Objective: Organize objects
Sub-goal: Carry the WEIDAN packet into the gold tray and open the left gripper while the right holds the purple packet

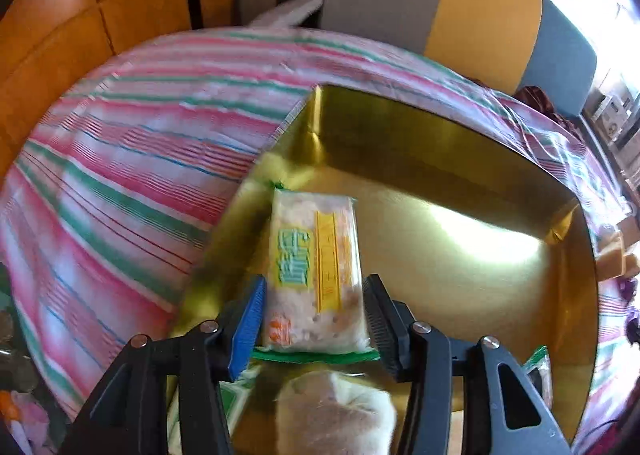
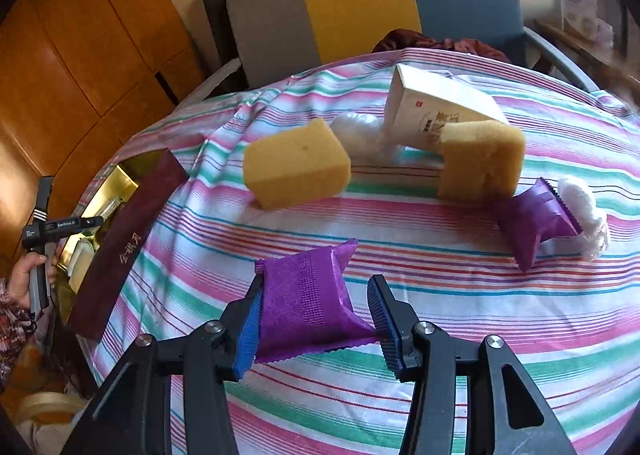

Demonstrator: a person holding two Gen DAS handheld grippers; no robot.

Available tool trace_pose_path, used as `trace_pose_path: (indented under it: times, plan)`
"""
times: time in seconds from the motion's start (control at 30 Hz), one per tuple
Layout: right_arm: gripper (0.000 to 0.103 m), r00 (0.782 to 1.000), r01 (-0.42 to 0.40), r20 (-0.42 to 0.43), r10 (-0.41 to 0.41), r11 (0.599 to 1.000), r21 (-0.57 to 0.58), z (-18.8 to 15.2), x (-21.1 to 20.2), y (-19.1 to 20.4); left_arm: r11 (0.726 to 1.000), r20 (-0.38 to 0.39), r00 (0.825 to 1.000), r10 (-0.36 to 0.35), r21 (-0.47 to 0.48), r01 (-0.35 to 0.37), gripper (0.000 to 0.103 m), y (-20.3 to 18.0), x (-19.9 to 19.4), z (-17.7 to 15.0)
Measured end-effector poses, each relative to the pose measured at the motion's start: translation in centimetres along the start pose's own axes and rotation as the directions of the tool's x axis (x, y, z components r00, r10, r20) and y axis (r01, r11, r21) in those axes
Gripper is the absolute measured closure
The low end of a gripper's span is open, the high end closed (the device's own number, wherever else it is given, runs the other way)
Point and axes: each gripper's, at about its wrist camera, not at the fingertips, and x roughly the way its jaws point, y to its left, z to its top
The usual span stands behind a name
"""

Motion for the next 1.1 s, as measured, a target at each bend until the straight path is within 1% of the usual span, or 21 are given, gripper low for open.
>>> trace_pose_path:
  times: [0.03, 0.07, 0.1, 0.17, 0.23, 0.27, 0.33, 0.4, 0.47, 0.53, 0.6, 0.67, 0.73, 0.83, 0.9, 0.97, 1.0, 1.03, 1.1]
  plan:
    - [0.052, 1.000, -0.001, 0.000, 0.001, 1.000, -0.001, 0.0, 0.0, 0.0, 1.000, 0.020, 0.999, 0.030, 0.005, -0.030, 0.052, -0.1, -0.5, -0.2]
    - [0.052, 1.000, -0.004, 0.001, 0.004, 1.000, -0.001, 0.0, 0.1, -0.1, 0.998, 0.042, 0.998, 0.055, 0.005, -0.055, 0.049, -0.1, -1.0, -0.5]
    - [0.052, 1.000, -0.010, 0.003, 0.010, 1.000, -0.001, 0.0, 0.1, 0.0, 0.998, 0.065, 0.996, 0.058, 0.000, -0.058, 0.046, -0.2, -1.5, -0.8]
    - [0.052, 1.000, -0.013, 0.009, 0.013, 1.000, -0.007, 0.0, -0.1, 0.0, 0.999, 0.111, 0.993, 0.036, -0.011, -0.035, 0.046, -0.1, -2.5, -1.2]
    - [0.052, 1.000, -0.019, 0.012, 0.020, 1.000, -0.014, 0.0, -0.2, 0.3, 0.999, 0.169, 0.986, 0.010, -0.034, -0.004, 0.046, -0.3, -3.8, -2.2]
    - [0.052, 1.000, -0.024, 0.014, 0.025, 1.000, -0.018, 0.0, -0.2, 0.5, 0.999, 0.196, 0.980, -0.017, -0.046, 0.026, 0.046, -0.4, -4.5, -2.7]
    - [0.052, 0.999, -0.040, 0.014, 0.040, 0.999, -0.023, -0.1, -0.1, 0.9, 0.991, 0.236, 0.967, -0.099, -0.070, 0.118, 0.046, -0.6, -5.5, -4.1]
    - [0.052, 0.999, -0.046, 0.009, 0.046, 0.998, -0.040, -0.2, 0.0, 1.6, 0.978, 0.256, 0.954, -0.158, -0.094, 0.187, 0.046, -1.2, -6.0, -5.3]
    - [0.052, 0.999, -0.046, -0.011, 0.045, 0.997, -0.067, -0.2, 0.3, 2.5, 0.966, 0.269, 0.940, -0.209, -0.091, 0.241, 0.046, -1.8, -6.4, -6.6]
    - [0.052, 0.999, -0.043, -0.031, 0.041, 0.996, -0.080, -0.2, 0.6, 3.2, 0.964, 0.276, 0.933, -0.232, -0.063, 0.259, 0.046, -2.9, -6.6, -7.3]
    - [0.052, 0.998, -0.050, -0.050, 0.046, 0.996, -0.078, -0.2, 0.8, 3.9, 0.960, 0.293, 0.918, -0.267, -0.005, 0.281, 0.045, -4.1, -7.3, -8.0]
    - [0.052, 0.997, -0.060, -0.057, 0.056, 0.996, -0.071, -0.2, 0.8, 4.8, 0.957, 0.301, 0.910, -0.285, 0.041, 0.286, 0.045, -5.0, -7.9, -8.4]
    - [0.052, 0.995, -0.084, -0.056, 0.079, 0.994, -0.077, 0.0, 0.9, 6.4, 0.954, 0.312, 0.903, -0.296, 0.055, 0.294, 0.045, -5.4, -8.5, -8.8]
    - [0.052, 0.991, -0.125, -0.049, 0.121, 0.988, -0.094, 0.6, 1.2, 9.4, 0.953, 0.332, 0.896, -0.294, 0.030, 0.302, 0.045, -4.9, -8.8, -8.8]
    - [0.052, 0.986, -0.164, -0.040, 0.160, 0.979, -0.124, 1.1, 1.4, 12.1, 0.952, 0.352, 0.891, -0.287, -0.002, 0.307, 0.045, -4.0, -9.1, -8.9]
    - [0.052, 0.979, -0.202, -0.031, 0.200, 0.968, -0.146, 1.7, 1.9, 14.9, 0.953, 0.358, 0.893, -0.272, -0.025, 0.301, 0.045, -3.1, -9.2, -9.2]
    - [0.052, 0.975, -0.223, -0.026, 0.222, 0.962, -0.159, 2.1, 2.2, 16.5, 0.952, 0.359, 0.892, -0.276, -0.028, 0.306, 0.045, -2.8, -9.3, -9.4]
    - [0.052, 0.972, -0.236, -0.024, 0.235, 0.956, -0.173, 2.5, 2.5, 17.8, 0.949, 0.360, 0.889, -0.285, -0.024, 0.314, 0.045, -2.5, -9.4, -9.6]
    - [0.052, 0.969, -0.247, -0.040, 0.244, 0.946, -0.210, 3.3, 3.8, 21.2, 0.951, 0.372, 0.886, -0.277, -0.023, 0.307, 0.045, -1.9, -9.9, -10.0]
